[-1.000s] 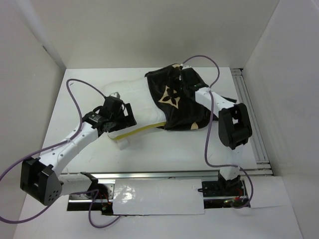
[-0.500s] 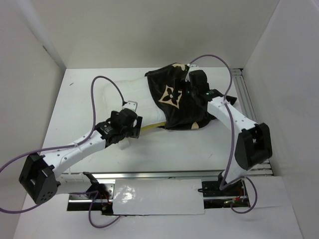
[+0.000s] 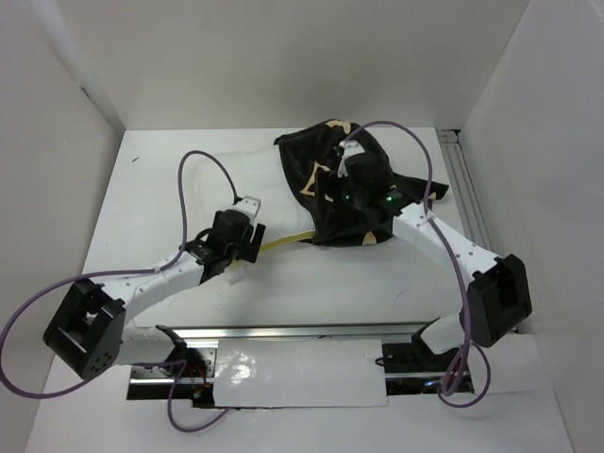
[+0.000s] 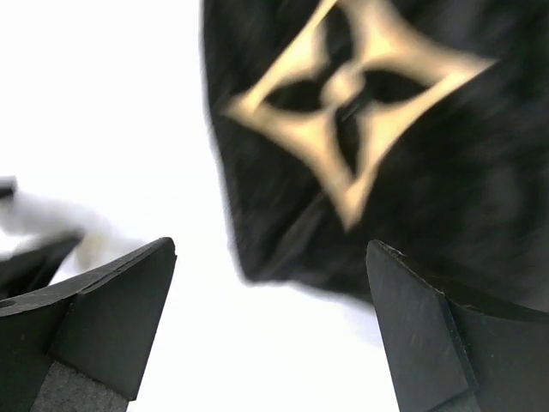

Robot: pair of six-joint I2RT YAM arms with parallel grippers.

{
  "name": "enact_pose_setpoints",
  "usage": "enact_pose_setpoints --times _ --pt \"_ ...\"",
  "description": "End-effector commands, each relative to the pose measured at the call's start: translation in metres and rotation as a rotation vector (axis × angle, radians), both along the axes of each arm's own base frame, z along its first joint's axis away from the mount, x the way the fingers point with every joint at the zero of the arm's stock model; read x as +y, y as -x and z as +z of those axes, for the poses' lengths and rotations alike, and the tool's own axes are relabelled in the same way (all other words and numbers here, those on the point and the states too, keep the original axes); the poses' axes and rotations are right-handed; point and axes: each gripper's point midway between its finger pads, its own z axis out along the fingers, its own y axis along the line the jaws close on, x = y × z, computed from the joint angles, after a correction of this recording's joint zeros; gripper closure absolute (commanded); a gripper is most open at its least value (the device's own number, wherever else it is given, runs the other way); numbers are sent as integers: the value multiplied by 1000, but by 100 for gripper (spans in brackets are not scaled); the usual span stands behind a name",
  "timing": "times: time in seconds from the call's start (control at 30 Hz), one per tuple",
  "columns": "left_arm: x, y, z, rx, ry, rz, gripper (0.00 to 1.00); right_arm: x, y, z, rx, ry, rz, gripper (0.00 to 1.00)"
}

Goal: Put the pillow into the pillowcase

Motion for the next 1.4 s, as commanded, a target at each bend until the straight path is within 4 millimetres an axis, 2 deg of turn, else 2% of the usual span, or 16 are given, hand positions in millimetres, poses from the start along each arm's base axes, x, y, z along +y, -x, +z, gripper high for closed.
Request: enact_pose_setpoints --times 0.0,0.1,0.2,0.23,0.27,0.3,0.33,0.4,0.5,0.53,0.7,0.73,0.87,1.03,1.1,1.37 --pt "-19 -10 -8 -15 56 -72 15 7 37 -8 60 15 26 1" --pt "-17 -10 -25 57 30 -31 15 13 47 -12 86 22 44 1" --pt "-27 -19 -29 83 28 -43 13 16 51 -14 84 43 45 1" --pt "-30 -21 -32 94 21 -59 19 17 53 -19 93 61 46 1" --pt "-34 -21 -35 115 23 -72 34 18 54 -19 88 69 43 1" --pt "-32 -18 -41 153 8 -64 99 16 53 -19 84 74 35 1" --pt "-32 -26 -37 152 2 -23 100 18 53 -23 93 80 26 3" --pt "-30 -27 -50 195 -24 8 100 22 52 -24 97 81 22 7" --pt "-31 -31 -33 174 6 87 100 27 58 -38 114 156 8 12" --pt "-40 -28 -28 175 39 62 100 25 57 -42 108 185 -10 13" --pt "-67 -23 30 113 235 -1 100 26 39 -45 95 218 -102 40" --pt "-69 -21 49 76 272 -18 100 21 33 -43 76 238 -135 42" --pt "-72 -12 93 -9 369 -58 100 21 21 -39 66 213 -152 43" --pt "-64 -5 124 -95 416 -61 100 4 13 -30 44 245 -240 43" --pt "-64 -1 129 -108 426 -82 100 -1 13 -30 42 256 -268 49" --pt "-64 3 126 -103 419 -82 100 -17 21 -19 49 283 -318 53"
